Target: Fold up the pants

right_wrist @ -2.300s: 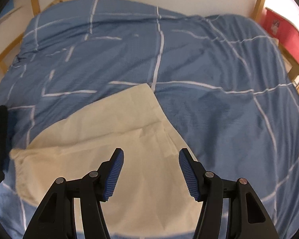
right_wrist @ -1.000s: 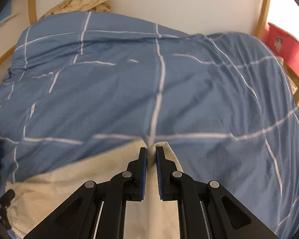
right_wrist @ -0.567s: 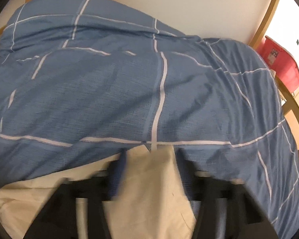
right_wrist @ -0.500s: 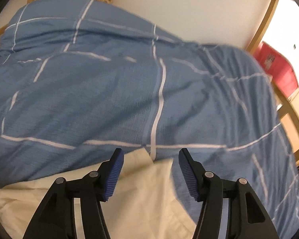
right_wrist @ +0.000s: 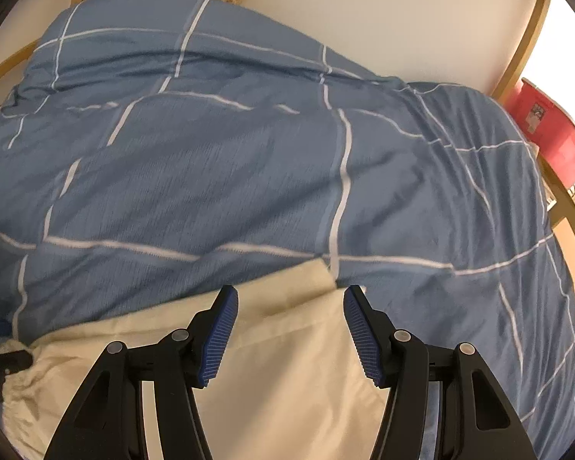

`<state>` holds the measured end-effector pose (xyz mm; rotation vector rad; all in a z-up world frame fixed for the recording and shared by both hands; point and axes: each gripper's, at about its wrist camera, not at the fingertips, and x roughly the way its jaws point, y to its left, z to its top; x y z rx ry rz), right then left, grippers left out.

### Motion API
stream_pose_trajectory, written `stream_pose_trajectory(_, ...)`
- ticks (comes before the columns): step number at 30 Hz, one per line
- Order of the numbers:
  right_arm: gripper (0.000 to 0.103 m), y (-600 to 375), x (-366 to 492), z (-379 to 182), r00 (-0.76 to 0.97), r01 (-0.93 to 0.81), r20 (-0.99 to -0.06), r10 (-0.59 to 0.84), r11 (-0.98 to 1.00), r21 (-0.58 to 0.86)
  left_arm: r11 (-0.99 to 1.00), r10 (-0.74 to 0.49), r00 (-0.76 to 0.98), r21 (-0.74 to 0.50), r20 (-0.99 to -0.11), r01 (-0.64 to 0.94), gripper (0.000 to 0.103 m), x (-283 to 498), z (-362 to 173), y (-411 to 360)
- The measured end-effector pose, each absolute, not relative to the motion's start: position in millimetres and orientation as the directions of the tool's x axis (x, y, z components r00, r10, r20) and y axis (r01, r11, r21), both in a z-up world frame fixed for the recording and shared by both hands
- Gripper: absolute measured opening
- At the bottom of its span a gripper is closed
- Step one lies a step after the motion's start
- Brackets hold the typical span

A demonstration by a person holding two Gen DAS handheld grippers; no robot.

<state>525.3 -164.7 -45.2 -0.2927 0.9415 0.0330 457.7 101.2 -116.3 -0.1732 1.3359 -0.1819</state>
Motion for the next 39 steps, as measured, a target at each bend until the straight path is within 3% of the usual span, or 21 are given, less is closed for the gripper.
stream_pose_trajectory(5,0.058,-166,523,-55,0.575,-0.158,-0.812,-0.099,0.961,-0.229,0.99,-0.137,0.276,-0.12,-0.951,0.078,0.021,445,-99,89)
stream_pose_trajectory(10,0.058,-173,524,-58,0.573,-0.143,-0.814,-0.093,0.967,-0.211,0.993,-0.003,0.326,0.037,-0.945,0.116,0.02,421,-77,80)
stream_pose_trajectory(18,0.058,-182,526,-61,0.58,-0.099,-0.809,-0.096,0.977,-0.187,0.967,0.133,0.322,0.193,-0.937,0.163,0.022,423,-95,66)
stream_pose_trajectory(22,0.058,-194,534,-61,0.581,-0.088,-0.808,-0.099,0.979,-0.183,0.945,0.231,0.35,0.295,-0.908,0.142,0.036,425,-85,54)
stream_pose_trajectory(24,0.058,-202,542,-61,0.582,-0.063,-0.803,-0.128,0.977,-0.201,0.918,0.297,0.429,0.379,-0.853,0.117,0.058,425,-72,46)
stream_pose_trajectory(25,0.058,-204,546,-62,0.582,-0.058,-0.802,-0.133,0.977,-0.205,0.904,0.317,0.468,0.411,-0.825,0.114,0.061,423,-66,42)
stream_pose_trajectory(32,0.058,-206,568,-76,0.522,-0.081,-0.85,-0.068,0.988,-0.128,0.879,0.275,0.462,0.415,-0.843,0.234,0.062,428,-64,32)
stream_pose_trajectory(39,0.058,-213,580,-86,0.508,-0.012,-0.856,-0.095,0.993,-0.117,0.961,0.091,0.373,0.18,-0.924,0.21,0.062,449,-66,51)
